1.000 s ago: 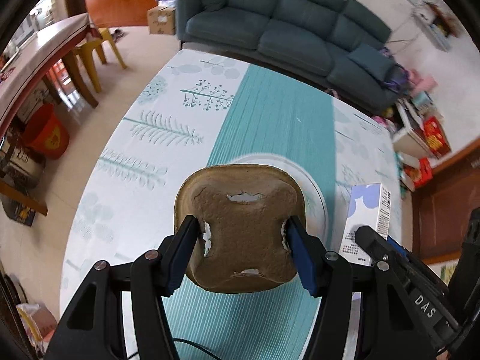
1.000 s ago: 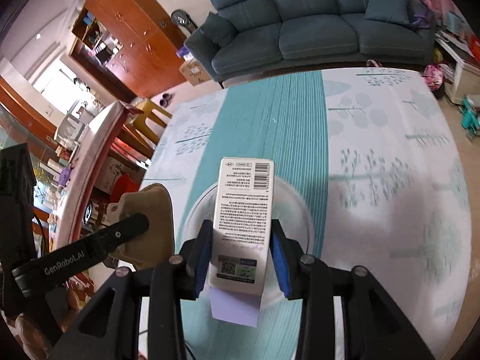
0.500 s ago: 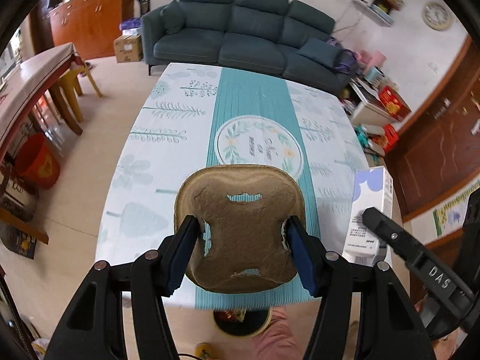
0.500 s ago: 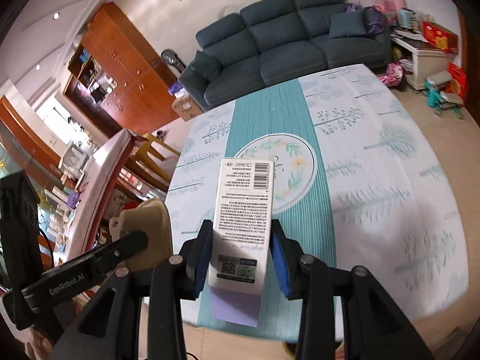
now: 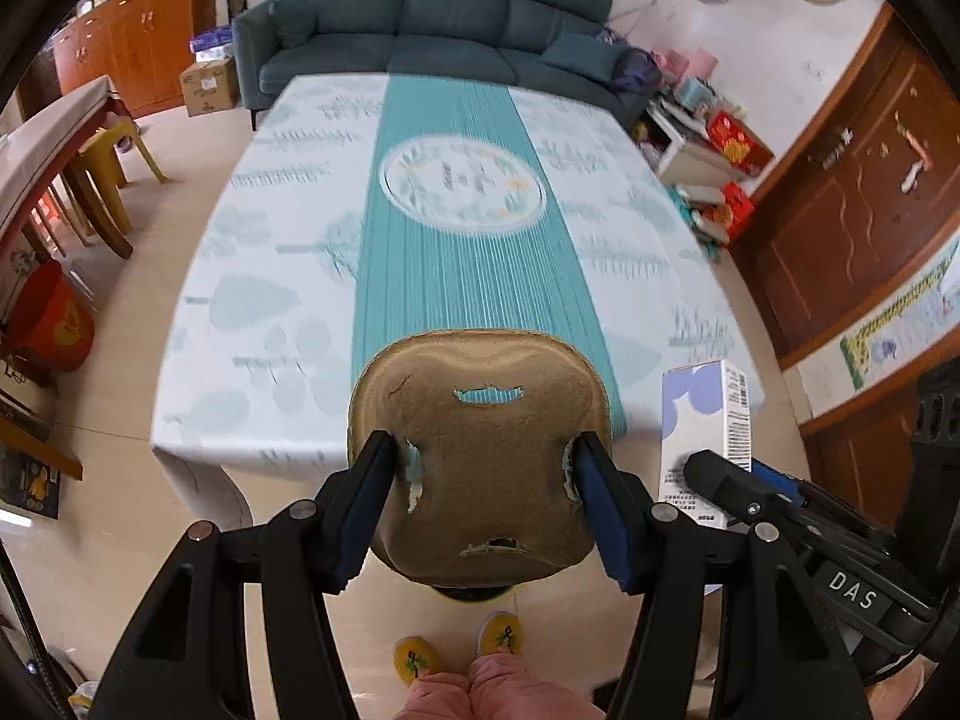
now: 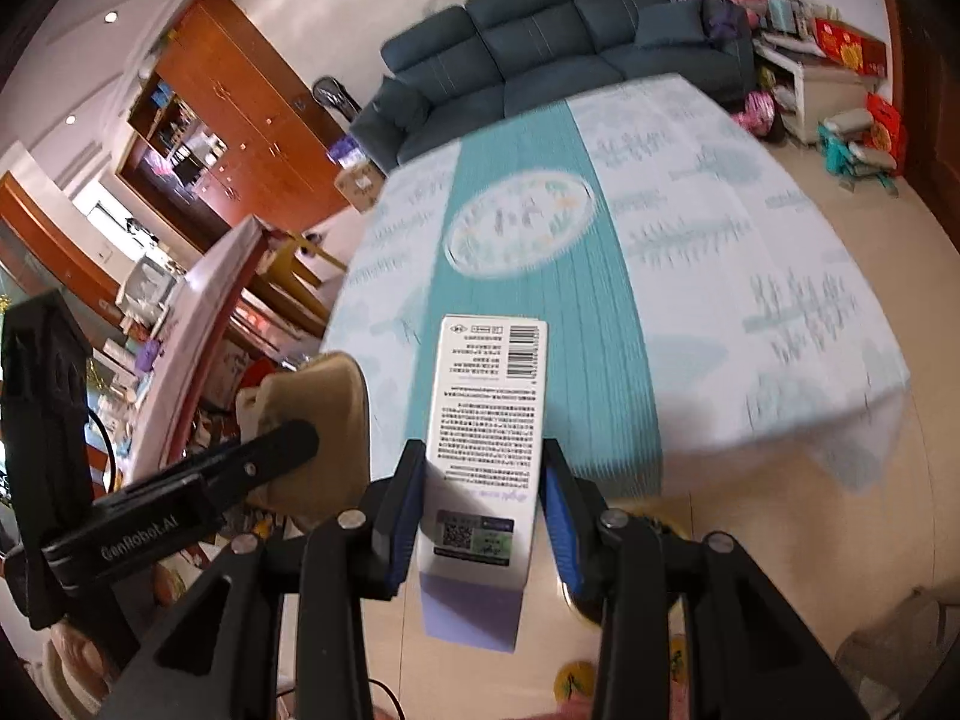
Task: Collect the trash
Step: 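Lift the pulp tray and white box and carry them over the bin, then open both tools to drop the pulp tray and white box into the bin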
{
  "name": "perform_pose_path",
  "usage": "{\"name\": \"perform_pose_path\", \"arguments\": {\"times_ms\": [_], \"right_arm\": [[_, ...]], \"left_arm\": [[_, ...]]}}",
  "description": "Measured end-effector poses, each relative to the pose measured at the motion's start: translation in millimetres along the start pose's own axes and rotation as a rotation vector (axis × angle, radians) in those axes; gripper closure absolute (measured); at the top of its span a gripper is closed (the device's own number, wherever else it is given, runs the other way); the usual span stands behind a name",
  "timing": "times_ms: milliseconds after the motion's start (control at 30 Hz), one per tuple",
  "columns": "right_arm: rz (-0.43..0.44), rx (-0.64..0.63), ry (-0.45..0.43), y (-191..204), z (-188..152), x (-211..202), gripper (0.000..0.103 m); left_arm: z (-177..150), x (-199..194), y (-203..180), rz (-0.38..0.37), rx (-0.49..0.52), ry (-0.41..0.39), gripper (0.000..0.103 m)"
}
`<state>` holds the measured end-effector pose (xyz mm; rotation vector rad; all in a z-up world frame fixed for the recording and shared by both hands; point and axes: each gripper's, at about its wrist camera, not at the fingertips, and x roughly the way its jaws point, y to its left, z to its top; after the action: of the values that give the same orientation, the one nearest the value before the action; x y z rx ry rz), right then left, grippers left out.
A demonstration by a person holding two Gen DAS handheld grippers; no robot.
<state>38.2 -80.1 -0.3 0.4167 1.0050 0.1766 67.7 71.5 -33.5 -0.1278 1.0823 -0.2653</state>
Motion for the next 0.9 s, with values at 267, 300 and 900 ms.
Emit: {"name": "perform_pose_path", "arguments": {"times_ms": [267, 300, 900], "right_arm": [[-0.021, 0.073, 0.125, -59, -63, 51, 0.066], [-0.026, 0.074, 0.144, -67, -70, 63, 0.066], [-0.066, 0.103, 0.402, -189, -181, 293, 0.062]], "left_arm": [[-58, 80, -11, -0.006, -0.005, 0.105, 0.043], [-64, 91, -12, 0.001, -0.004, 0.113, 0.043], [-168, 307, 26, 0.070, 0.013, 0.197, 0.033]]}}
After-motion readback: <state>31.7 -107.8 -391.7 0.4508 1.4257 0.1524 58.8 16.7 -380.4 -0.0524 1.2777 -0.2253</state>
